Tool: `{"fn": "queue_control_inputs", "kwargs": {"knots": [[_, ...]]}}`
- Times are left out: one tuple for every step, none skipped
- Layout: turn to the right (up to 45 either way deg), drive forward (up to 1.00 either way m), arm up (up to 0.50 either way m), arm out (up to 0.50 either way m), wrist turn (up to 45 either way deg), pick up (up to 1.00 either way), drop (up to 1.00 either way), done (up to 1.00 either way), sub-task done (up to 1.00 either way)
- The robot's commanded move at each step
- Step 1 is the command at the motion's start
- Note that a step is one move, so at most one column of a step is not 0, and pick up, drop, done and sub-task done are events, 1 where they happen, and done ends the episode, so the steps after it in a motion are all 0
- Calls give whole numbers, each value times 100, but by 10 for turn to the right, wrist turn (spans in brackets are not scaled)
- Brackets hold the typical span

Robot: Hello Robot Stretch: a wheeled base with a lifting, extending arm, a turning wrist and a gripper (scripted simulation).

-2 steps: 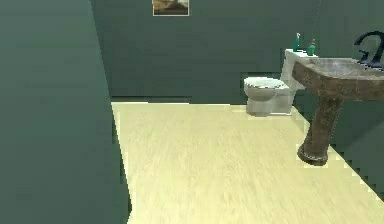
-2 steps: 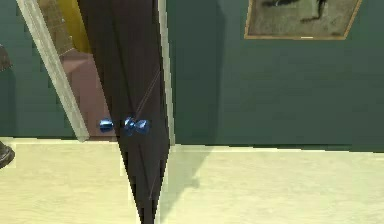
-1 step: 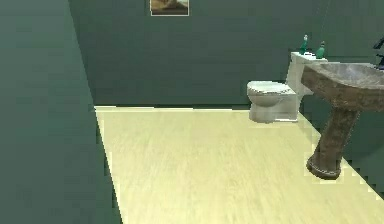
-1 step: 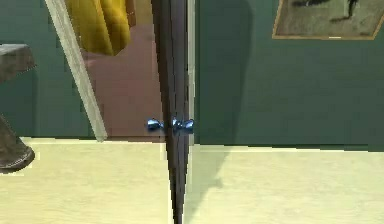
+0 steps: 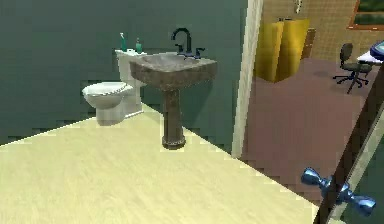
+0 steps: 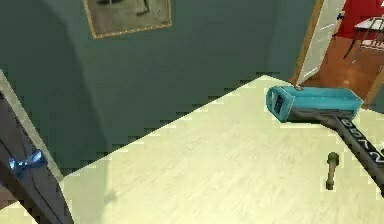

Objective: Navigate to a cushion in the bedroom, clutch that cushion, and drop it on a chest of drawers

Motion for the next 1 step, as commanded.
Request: {"fn": "queue_control_inputs", "kwargs": {"knots": [[420, 0, 0, 0, 0, 0, 0, 0, 0]]}}
